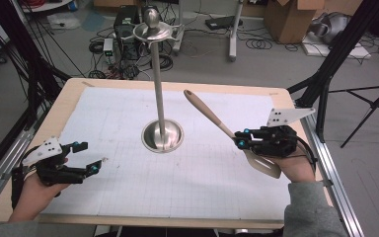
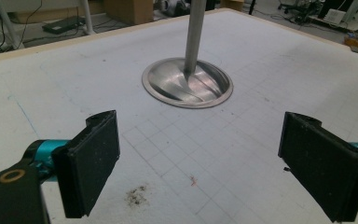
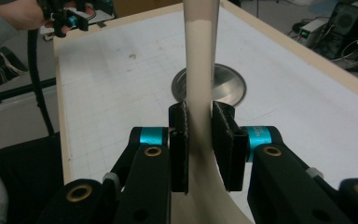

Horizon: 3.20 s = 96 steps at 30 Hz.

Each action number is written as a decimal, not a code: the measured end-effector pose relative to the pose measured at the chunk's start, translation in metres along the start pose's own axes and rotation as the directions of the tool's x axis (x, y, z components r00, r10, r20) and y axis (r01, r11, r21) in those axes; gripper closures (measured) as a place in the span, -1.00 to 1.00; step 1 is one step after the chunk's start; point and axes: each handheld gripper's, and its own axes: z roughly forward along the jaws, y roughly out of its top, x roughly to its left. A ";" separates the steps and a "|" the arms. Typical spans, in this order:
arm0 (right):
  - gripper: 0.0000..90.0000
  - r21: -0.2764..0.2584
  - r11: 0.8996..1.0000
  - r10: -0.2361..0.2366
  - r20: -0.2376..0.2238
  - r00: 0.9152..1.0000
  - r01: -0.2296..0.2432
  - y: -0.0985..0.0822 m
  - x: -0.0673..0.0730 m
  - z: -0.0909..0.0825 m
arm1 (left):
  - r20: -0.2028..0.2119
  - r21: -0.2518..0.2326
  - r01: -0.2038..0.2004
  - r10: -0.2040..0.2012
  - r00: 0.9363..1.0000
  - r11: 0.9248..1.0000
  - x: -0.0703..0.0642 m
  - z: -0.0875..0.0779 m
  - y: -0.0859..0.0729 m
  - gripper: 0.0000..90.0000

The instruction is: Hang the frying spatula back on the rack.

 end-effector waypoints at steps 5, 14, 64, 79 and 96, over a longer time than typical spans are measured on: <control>0.72 -0.017 1.000 -0.012 0.010 1.000 0.012 0.010 -0.001 -0.003 | -0.003 0.003 -0.002 0.002 1.000 1.000 0.000 -0.001 -0.001 -0.71; 0.72 -0.046 0.999 -0.014 0.011 1.000 0.015 0.025 -0.002 -0.008 | -0.008 0.005 0.001 -0.001 1.000 1.000 0.000 -0.003 -0.003 -0.71; 0.72 -0.146 0.989 -0.018 0.019 1.000 0.020 0.078 -0.007 -0.017 | -0.007 -0.005 0.014 -0.014 1.000 1.000 0.000 -0.010 -0.009 -0.71; 0.72 -0.147 0.989 -0.012 0.015 1.000 0.014 0.085 -0.009 -0.013 | -0.005 -0.001 0.015 -0.015 1.000 1.000 -0.001 -0.010 -0.009 -0.71; 0.72 -0.145 0.989 -0.003 0.008 1.000 0.004 0.087 -0.013 -0.007 | -0.005 0.003 0.019 -0.019 1.000 1.000 -0.001 -0.011 -0.010 -0.71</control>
